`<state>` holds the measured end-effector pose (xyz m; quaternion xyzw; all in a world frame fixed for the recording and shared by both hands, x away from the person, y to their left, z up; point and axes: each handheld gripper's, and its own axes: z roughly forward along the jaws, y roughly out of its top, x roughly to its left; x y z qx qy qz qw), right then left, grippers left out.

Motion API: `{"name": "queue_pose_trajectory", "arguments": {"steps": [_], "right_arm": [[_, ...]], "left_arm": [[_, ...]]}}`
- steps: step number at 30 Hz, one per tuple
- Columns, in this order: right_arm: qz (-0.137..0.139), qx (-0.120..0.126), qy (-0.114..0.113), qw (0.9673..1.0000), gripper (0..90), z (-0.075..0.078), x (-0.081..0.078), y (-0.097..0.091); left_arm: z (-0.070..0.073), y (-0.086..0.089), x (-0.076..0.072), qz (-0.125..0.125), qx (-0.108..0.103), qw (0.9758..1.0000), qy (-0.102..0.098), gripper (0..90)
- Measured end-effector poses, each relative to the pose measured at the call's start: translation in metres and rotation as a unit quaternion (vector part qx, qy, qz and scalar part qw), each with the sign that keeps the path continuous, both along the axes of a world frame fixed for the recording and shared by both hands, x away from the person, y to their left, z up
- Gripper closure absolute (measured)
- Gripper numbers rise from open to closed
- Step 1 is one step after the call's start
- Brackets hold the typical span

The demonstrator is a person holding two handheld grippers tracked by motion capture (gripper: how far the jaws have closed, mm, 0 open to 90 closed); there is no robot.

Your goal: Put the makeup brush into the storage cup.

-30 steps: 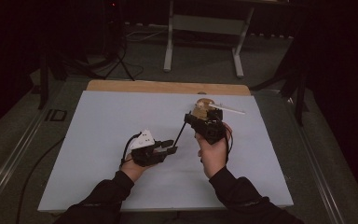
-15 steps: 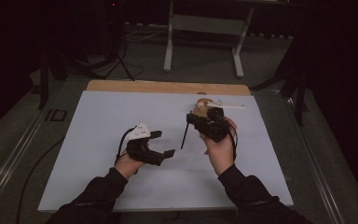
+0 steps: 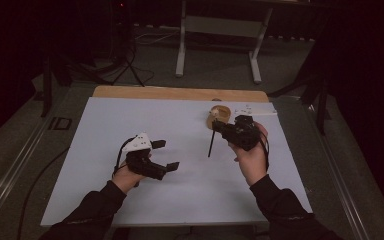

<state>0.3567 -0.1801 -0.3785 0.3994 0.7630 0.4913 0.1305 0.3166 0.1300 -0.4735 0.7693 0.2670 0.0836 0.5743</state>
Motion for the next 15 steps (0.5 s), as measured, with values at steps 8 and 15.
{"name": "queue_pose_trajectory", "arguments": {"steps": [8, 15], "right_arm": [[-0.001, -0.02, -0.01, 0.9997, 86.1, 0.01, -0.002, -0.013], [0.001, -0.014, -0.008, 0.9999, 86.1, 0.018, -0.004, -0.028]], "left_arm": [[-0.001, 0.01, -0.005, -0.007, 0.002, 1.0, -0.002, 3.6], [-0.007, 0.019, -0.009, -0.005, -0.009, 0.9999, 0.001, 3.6]]}}
